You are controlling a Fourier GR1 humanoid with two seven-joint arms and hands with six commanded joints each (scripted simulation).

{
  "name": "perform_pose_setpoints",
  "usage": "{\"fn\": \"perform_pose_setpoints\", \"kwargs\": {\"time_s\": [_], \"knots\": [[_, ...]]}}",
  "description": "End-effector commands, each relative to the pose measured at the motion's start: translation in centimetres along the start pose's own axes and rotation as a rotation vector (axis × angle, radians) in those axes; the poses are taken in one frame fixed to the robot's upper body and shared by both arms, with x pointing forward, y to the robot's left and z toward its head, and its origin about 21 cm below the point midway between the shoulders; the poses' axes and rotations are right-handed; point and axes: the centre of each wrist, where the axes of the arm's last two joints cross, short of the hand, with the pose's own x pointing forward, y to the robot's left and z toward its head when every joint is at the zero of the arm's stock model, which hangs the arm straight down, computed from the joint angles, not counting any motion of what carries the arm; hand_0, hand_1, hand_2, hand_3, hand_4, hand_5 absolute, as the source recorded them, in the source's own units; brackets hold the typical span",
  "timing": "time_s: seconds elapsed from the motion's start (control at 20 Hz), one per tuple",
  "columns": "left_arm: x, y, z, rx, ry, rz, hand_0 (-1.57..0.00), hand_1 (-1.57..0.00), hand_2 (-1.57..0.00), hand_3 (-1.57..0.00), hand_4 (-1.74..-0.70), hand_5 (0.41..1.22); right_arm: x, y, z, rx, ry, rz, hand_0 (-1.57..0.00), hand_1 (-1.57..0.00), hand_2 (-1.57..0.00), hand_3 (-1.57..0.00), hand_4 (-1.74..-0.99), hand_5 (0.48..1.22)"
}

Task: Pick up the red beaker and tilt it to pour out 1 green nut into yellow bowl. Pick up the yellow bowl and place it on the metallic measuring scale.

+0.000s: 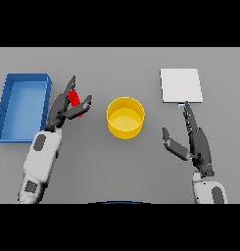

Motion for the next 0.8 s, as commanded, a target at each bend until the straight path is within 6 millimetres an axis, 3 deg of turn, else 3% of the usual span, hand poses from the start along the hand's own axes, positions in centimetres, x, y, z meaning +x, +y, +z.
{"fn": "perform_pose_setpoints", "kwargs": {"time_s": [0.0,0.1,0.15,0.2,0.3,0.45,0.55,0.75], "knots": [[0.1,0.1,-0.2,-0.001,-0.025,-0.004,0.0,0.0,0.0,0.0,-1.34,0.725,-0.1,0.3,0.0,0.006,0.003,-0.004,0.0,0.0,0.0,0.0,-1.305,0.681],[-0.2,-0.4,-0.3,0.008,-0.037,0.02,0.0,0.0,-0.03,0.0,-1.39,0.752,0.0,0.0,0.3,0.0,0.0,0.011,0.0,0.0,0.0,0.0,-1.295,0.683],[-0.5,-0.4,-0.4,0.021,-0.029,0.033,-0.08,-0.08,-0.12,-0.08,-1.42,0.77,0.2,-0.2,0.6,0.003,-0.01,0.012,0.0,0.0,0.0,0.0,-1.291,0.684],[-0.1,-0.9,-0.8,0.029,-0.02,0.054,-0.25,-0.28,-0.31,-0.22,-1.44,0.795,0.2,-0.2,0.5,0.001,-0.002,0.012,0.0,0.0,0.0,0.0,-1.289,0.684],[0.3,-1.3,-1.2,0.06,-0.011,0.048,-0.68,-0.7,-0.71,-0.71,-1.44,0.949,0.4,-0.3,0.0,-0.003,0.008,0.003,0.0,0.0,0.0,0.0,-1.285,0.683],[0.1,-1.9,-1.3,0.079,-0.053,-0.001,-1.12,-1.13,-1.13,-1.13,-1.44,1.082,0.5,-0.3,0.0,-0.002,0.007,0.0,0.0,0.0,0.0,0.0,-1.29,0.684],[0.0,-2.1,-1.2,0.076,-0.066,0.008,-1.28,-1.29,-1.29,-1.29,-1.45,1.132,0.2,-0.2,-0.1,0.002,0.007,0.0,0.0,0.0,0.0,0.0,-1.293,0.682],[0.1,-1.8,-1.4,0.097,-0.1,0.033,-1.45,-1.45,-1.46,-1.45,-1.62,1.117,-0.2,0.0,-0.5,0.02,-0.009,0.005,0.0,0.0,0.0,0.0,-1.288,0.679]]}}
